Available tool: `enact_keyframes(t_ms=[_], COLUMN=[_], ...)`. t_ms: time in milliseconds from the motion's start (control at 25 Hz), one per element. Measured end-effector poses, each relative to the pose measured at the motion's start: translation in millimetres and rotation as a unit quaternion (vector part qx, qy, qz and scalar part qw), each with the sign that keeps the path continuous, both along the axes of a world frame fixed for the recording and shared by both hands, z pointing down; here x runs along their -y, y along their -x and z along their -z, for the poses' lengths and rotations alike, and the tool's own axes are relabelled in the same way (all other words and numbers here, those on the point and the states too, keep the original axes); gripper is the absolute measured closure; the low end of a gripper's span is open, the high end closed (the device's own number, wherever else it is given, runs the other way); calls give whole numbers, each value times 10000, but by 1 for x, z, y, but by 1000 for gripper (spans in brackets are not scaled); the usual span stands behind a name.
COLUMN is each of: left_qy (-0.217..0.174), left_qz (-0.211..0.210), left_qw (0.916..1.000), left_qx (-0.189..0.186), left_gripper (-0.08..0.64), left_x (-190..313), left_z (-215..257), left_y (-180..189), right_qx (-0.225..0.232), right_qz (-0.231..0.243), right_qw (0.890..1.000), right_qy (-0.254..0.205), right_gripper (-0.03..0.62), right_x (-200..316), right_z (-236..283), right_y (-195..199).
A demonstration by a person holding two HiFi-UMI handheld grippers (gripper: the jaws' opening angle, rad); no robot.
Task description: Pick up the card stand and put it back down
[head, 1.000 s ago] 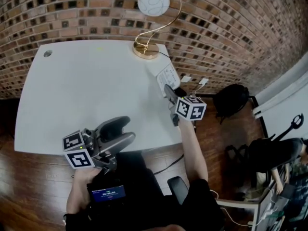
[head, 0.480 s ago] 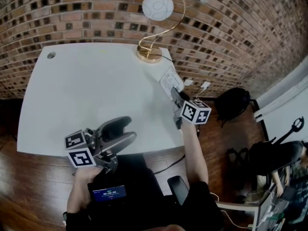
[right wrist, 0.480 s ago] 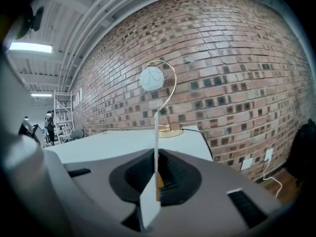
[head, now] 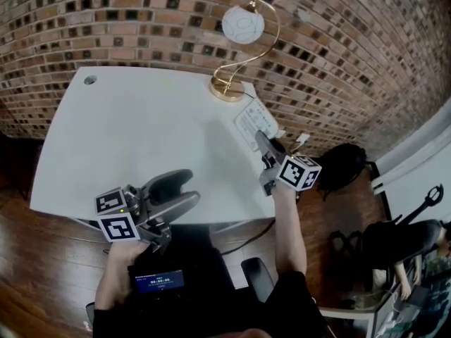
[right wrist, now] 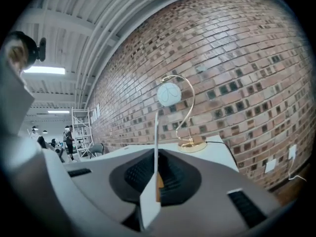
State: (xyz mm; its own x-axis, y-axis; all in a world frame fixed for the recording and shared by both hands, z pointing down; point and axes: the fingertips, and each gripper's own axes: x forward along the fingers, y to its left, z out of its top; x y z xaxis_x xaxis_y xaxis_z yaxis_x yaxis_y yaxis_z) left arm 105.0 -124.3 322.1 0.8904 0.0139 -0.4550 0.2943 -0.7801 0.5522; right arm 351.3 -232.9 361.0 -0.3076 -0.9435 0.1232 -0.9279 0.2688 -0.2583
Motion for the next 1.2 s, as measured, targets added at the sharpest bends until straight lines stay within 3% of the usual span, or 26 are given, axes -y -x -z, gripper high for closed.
enact_keyframes(t_ms=[600, 880, 1200], left_qy=[-54, -137, -265], left_qz=[374, 535, 615], left_qw=[9991, 9983, 9975], left_qx=[-170, -193, -207], left_gripper=[301, 299, 299], left_x=[2, 7, 8], left_z=[12, 15, 16], left_y=[36, 52, 61], right_qx=[147, 267, 235], right_qz=[1646, 2474, 3002], right_qw=[9855, 9677, 9529], right_qy=[-395, -415, -372], right_gripper=[563, 563, 563], right_x=[-15, -11, -8], right_z=[71, 81, 85], right_y=[118, 169, 208])
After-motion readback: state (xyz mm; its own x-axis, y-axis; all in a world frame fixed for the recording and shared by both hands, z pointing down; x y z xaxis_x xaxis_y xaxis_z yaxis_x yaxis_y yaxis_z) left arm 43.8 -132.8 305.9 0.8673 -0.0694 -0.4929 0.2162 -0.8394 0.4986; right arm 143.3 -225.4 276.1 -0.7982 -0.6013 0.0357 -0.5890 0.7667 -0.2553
